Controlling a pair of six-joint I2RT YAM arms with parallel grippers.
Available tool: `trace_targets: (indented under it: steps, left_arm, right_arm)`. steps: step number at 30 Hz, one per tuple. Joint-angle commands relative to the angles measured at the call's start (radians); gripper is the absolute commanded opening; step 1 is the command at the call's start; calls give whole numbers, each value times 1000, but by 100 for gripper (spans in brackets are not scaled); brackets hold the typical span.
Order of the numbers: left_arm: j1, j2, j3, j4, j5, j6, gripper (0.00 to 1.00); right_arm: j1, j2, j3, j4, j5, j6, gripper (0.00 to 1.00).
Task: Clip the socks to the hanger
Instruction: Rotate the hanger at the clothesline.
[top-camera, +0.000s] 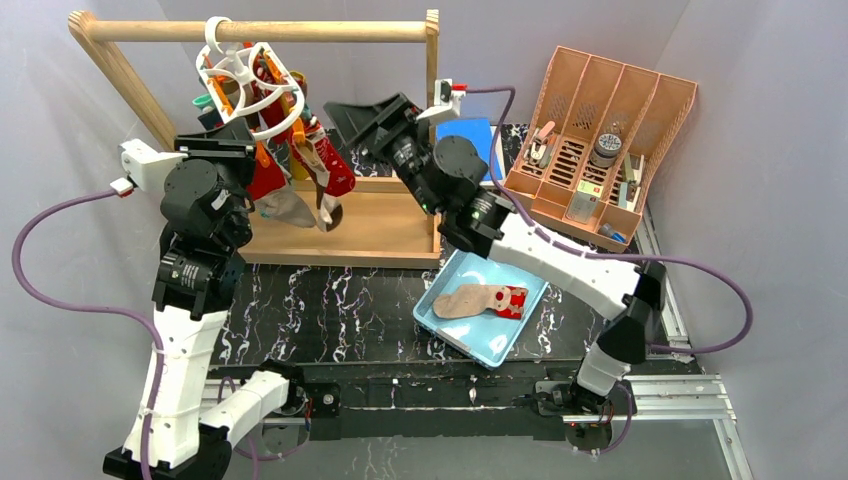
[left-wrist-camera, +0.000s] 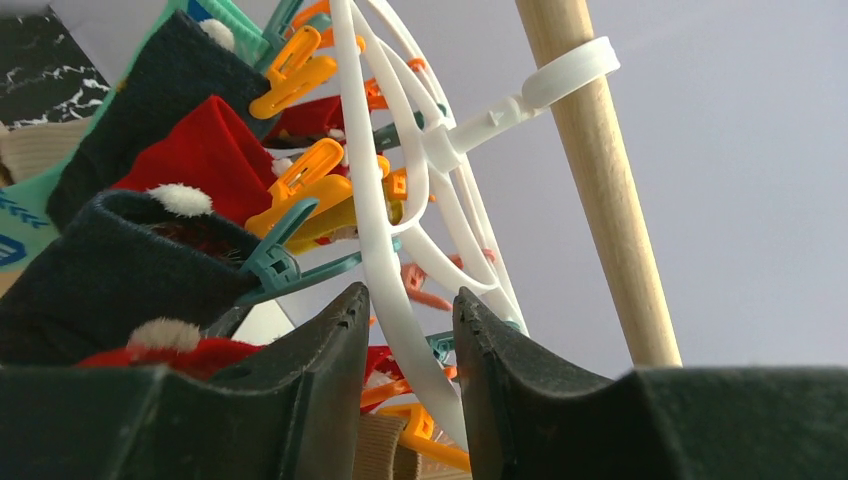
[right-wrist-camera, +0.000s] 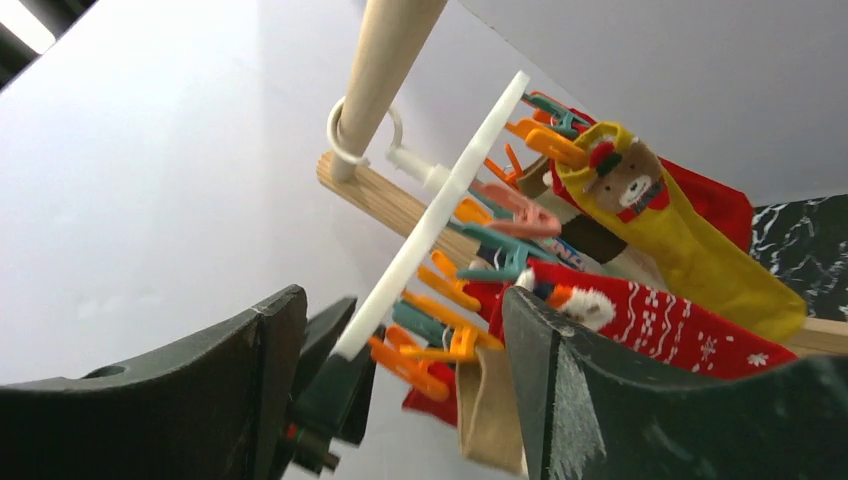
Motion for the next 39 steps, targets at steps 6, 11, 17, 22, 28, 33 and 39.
trace_targets:
  steps: [6, 11, 17, 22, 28, 33, 39]
  left_arm:
    - [5, -30, 36, -17, -113, 97, 36]
    - [6, -49, 37, -19, -151, 143, 37]
    - [4, -68, 43, -18, -176, 183, 38]
    - [2, -88, 59, -25, -186, 227, 47]
    - [-14, -95, 138, -125, -142, 255, 65]
    - [-29, -96, 169, -201, -73, 229, 64]
    - [-45, -115, 111, -205, -51, 183, 61]
  right_arm:
    - [-41, 196, 310, -111, -129, 216, 71]
    - [-40, 252, 366, -144, -171, 260, 64]
    - [-38, 315, 448, -155, -209, 300, 52]
    - [-26, 347, 484, -141, -237, 319, 34]
    - [2, 376, 501, -128, -268, 351, 29]
    - [26, 403, 519, -120, -287, 378, 28]
    - [39, 442, 569, -124, -335, 419, 29]
